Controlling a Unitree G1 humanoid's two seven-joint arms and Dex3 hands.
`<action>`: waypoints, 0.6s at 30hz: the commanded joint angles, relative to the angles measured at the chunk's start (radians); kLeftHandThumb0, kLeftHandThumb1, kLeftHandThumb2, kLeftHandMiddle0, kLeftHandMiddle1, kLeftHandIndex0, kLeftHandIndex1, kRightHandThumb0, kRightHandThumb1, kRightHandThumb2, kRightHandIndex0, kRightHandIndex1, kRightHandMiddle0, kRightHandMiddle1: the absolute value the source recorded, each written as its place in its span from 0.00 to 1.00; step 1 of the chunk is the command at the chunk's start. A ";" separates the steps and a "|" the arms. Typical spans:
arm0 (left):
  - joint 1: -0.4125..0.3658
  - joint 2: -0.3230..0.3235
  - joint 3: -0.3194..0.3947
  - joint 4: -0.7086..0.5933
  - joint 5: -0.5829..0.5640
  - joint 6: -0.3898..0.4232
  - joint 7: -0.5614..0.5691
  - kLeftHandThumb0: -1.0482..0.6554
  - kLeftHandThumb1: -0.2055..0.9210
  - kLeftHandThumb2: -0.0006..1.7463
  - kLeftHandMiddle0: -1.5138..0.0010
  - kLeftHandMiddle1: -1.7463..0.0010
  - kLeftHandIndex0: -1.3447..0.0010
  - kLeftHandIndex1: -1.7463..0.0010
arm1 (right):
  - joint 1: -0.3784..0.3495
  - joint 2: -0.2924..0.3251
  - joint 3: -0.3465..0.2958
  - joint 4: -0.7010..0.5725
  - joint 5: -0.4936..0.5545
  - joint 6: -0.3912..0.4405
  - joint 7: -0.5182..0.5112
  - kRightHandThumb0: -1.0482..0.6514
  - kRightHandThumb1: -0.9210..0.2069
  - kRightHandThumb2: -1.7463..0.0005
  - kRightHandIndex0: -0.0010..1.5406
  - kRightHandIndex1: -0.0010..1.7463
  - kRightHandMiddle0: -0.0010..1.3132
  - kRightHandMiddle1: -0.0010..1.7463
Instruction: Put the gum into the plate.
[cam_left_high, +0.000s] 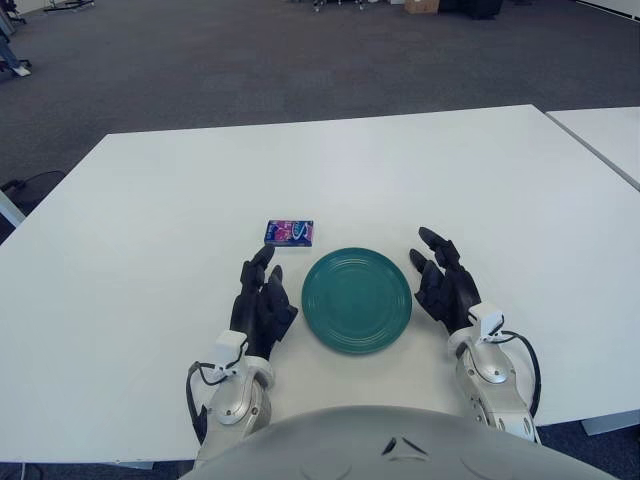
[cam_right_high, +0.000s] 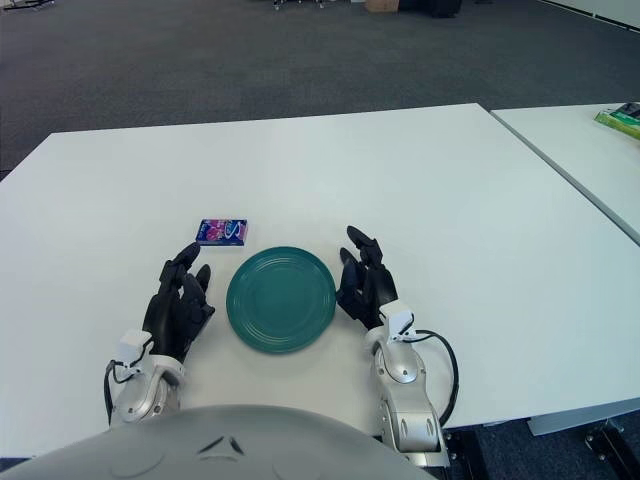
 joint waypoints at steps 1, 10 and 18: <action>-0.022 -0.011 0.005 0.009 0.004 -0.026 0.007 0.11 1.00 0.55 0.73 0.99 0.95 0.61 | 0.016 0.005 -0.003 0.013 0.009 0.033 -0.003 0.19 0.00 0.44 0.22 0.00 0.00 0.30; -0.083 0.005 0.040 0.048 0.015 -0.068 -0.001 0.08 1.00 0.55 0.72 0.99 0.91 0.59 | 0.010 -0.003 -0.001 0.018 -0.005 0.036 -0.002 0.18 0.00 0.44 0.22 0.00 0.00 0.31; -0.214 0.026 0.124 0.049 -0.020 -0.018 -0.015 0.05 1.00 0.56 0.71 0.99 0.90 0.59 | 0.005 -0.010 0.002 0.018 -0.004 0.043 0.005 0.19 0.00 0.43 0.19 0.00 0.00 0.28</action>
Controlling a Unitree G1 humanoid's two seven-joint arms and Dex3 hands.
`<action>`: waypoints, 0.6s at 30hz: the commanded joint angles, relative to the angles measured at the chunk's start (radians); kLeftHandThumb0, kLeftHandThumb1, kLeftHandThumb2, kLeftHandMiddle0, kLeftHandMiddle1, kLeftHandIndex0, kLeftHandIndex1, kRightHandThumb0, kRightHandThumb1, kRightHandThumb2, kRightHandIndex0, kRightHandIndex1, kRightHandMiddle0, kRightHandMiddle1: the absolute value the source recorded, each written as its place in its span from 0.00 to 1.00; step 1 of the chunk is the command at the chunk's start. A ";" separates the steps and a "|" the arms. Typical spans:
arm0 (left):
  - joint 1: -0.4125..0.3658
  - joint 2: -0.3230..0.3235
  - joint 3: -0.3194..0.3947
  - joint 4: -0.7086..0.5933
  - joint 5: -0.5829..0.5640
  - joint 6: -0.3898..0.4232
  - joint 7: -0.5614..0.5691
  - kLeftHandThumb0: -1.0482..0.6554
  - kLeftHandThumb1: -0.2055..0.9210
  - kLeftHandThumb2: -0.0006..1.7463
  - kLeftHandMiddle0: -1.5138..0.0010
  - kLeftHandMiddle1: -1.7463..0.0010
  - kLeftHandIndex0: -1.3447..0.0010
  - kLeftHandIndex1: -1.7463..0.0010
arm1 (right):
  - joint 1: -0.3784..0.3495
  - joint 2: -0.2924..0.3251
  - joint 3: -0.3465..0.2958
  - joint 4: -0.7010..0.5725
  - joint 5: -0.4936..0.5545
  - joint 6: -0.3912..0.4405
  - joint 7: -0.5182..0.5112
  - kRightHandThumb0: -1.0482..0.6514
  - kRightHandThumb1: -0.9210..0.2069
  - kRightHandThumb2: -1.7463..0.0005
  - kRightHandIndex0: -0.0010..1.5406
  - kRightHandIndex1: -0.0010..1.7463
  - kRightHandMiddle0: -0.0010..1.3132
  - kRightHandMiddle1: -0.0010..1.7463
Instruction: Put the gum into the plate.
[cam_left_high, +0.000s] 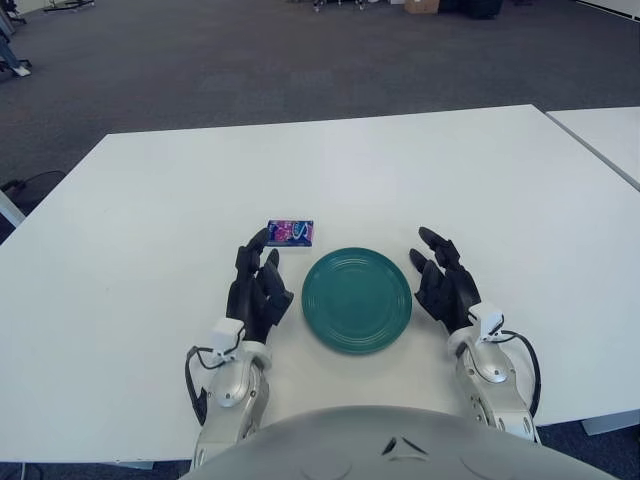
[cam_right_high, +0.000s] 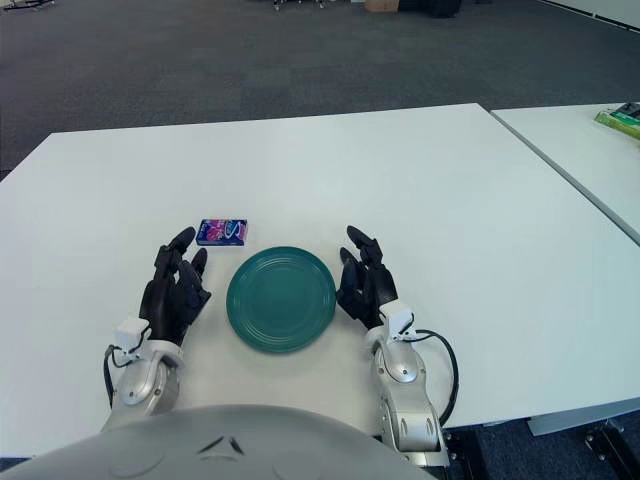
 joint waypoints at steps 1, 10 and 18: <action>-0.094 0.019 0.048 -0.013 -0.013 0.037 -0.008 0.05 1.00 0.56 0.71 0.99 0.90 0.59 | 0.009 -0.003 0.001 0.018 -0.001 0.034 0.002 0.19 0.00 0.43 0.19 0.00 0.00 0.28; -0.262 0.060 0.058 -0.053 0.163 0.178 0.057 0.06 1.00 0.55 0.72 1.00 0.91 0.60 | 0.001 0.007 -0.003 0.042 0.004 0.014 -0.005 0.19 0.00 0.44 0.19 0.00 0.00 0.28; -0.436 0.128 0.115 0.066 0.146 0.211 -0.008 0.08 1.00 0.50 0.77 1.00 0.93 0.61 | -0.006 0.021 -0.010 0.059 0.026 0.008 -0.001 0.19 0.00 0.44 0.20 0.00 0.00 0.29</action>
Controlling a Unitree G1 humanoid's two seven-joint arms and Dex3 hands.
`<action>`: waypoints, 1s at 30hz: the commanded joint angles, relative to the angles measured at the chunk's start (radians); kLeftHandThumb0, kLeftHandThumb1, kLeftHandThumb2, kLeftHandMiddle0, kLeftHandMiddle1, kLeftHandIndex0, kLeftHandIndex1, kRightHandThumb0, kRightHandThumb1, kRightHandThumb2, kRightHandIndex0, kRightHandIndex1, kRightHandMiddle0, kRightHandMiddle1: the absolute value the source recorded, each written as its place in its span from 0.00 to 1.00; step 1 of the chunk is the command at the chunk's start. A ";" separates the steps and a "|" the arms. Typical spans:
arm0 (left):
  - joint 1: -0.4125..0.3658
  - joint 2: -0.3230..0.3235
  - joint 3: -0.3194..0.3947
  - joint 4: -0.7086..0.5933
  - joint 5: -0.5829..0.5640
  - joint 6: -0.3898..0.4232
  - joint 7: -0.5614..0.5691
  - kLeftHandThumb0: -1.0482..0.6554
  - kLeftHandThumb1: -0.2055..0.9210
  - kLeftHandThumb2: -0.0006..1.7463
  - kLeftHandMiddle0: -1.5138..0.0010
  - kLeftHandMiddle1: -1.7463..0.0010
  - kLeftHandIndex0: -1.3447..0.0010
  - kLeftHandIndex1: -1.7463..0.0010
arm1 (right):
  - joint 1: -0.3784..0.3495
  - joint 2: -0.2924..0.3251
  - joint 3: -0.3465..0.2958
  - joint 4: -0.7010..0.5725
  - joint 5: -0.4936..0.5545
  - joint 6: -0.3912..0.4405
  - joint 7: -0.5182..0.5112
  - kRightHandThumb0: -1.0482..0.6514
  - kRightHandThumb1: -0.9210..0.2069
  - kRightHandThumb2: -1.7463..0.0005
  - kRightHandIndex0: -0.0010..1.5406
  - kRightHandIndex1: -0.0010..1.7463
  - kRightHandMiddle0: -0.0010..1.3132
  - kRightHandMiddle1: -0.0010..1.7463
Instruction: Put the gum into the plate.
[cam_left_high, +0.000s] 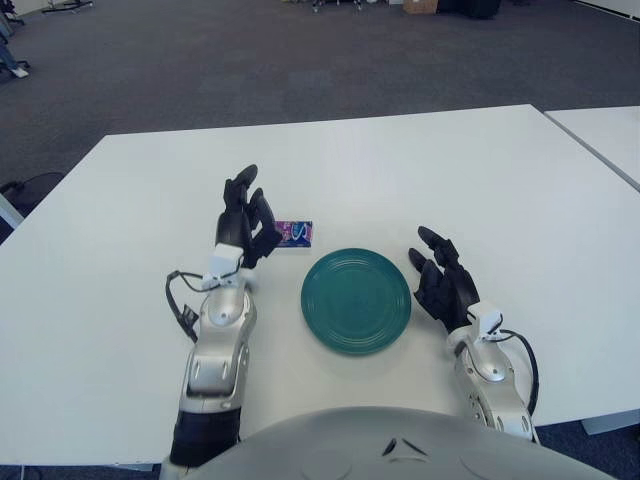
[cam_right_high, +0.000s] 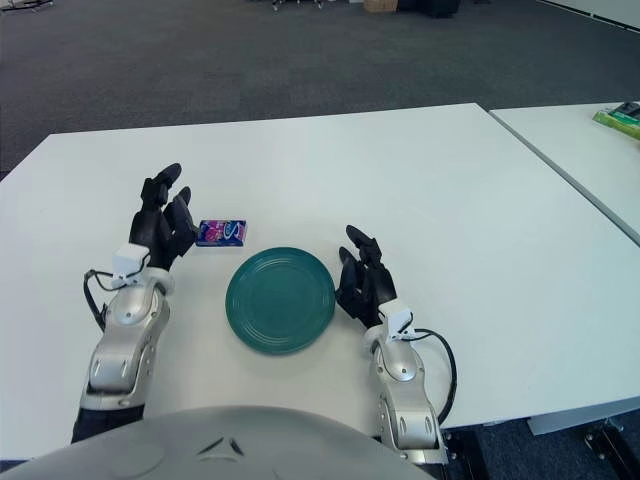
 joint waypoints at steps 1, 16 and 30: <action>-0.053 0.048 0.029 0.036 -0.009 0.003 -0.043 0.08 1.00 0.49 0.78 1.00 0.93 0.61 | 0.006 0.010 -0.008 0.036 0.018 0.026 -0.001 0.20 0.00 0.44 0.20 0.00 0.00 0.29; -0.217 0.168 0.012 0.089 0.073 0.048 -0.109 0.11 1.00 0.43 0.84 1.00 0.97 0.61 | -0.008 0.005 -0.013 0.072 0.010 -0.008 0.003 0.20 0.00 0.44 0.19 0.00 0.00 0.28; -0.318 0.462 -0.196 0.308 0.411 -0.192 -0.238 0.02 1.00 0.35 0.87 1.00 0.99 0.60 | -0.007 0.027 -0.002 0.071 -0.007 0.005 -0.027 0.18 0.00 0.45 0.21 0.01 0.00 0.30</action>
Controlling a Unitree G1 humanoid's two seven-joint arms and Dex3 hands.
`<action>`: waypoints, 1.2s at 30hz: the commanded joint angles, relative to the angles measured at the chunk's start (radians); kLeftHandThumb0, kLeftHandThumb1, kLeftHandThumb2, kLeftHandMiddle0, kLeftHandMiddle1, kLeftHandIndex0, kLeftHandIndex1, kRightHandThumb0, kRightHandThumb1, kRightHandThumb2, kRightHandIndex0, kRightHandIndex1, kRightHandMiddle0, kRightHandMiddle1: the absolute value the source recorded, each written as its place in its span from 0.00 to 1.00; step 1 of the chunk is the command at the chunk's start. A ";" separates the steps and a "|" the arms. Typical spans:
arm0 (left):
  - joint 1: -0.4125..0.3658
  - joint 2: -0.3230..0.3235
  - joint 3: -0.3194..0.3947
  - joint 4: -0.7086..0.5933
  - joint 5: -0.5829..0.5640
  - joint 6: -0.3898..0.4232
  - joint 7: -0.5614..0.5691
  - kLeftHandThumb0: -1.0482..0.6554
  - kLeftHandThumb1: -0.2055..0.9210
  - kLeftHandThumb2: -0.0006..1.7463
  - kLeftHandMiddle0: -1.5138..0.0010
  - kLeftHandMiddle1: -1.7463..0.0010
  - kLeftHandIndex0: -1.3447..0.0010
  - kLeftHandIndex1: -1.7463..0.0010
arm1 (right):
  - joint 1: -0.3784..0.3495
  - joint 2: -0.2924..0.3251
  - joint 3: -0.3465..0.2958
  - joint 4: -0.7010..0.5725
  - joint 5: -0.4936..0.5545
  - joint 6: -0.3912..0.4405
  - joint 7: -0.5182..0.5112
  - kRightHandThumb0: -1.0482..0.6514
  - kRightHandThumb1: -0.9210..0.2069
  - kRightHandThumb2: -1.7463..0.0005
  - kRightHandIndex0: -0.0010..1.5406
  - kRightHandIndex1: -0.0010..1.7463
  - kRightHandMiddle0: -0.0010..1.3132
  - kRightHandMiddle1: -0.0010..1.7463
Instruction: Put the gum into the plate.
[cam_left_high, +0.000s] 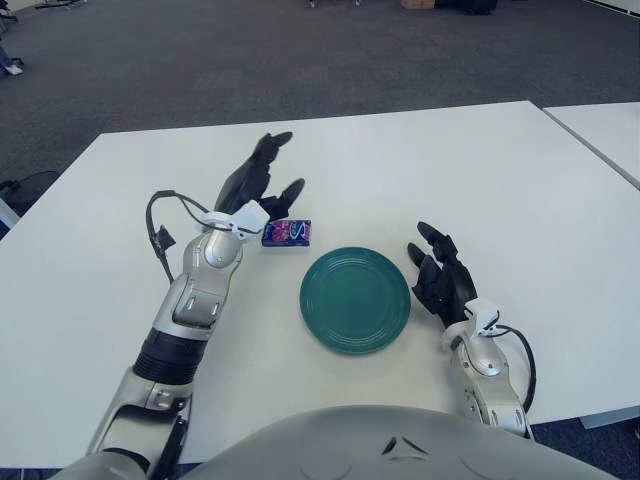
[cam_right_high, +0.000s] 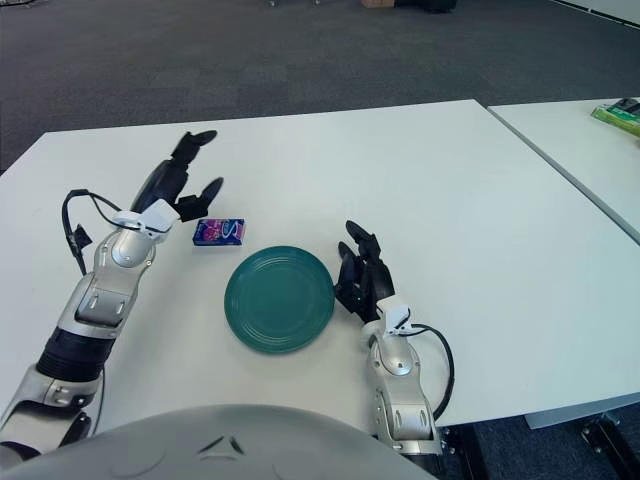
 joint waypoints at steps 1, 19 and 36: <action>-0.037 0.087 -0.042 0.106 0.072 -0.073 -0.040 0.02 1.00 0.35 0.86 0.99 0.99 0.60 | 0.020 0.007 0.002 0.027 0.002 0.041 -0.006 0.18 0.00 0.45 0.21 0.01 0.00 0.31; -0.133 0.188 -0.192 0.359 0.227 -0.295 -0.140 0.00 1.00 0.33 0.88 1.00 1.00 0.61 | 0.016 0.008 -0.005 0.057 0.020 -0.001 0.009 0.21 0.00 0.45 0.19 0.00 0.00 0.29; -0.200 0.139 -0.255 0.617 0.314 -0.345 -0.042 0.00 1.00 0.27 0.89 1.00 1.00 0.62 | 0.024 0.017 -0.005 0.053 0.019 -0.004 0.002 0.21 0.00 0.45 0.20 0.00 0.00 0.29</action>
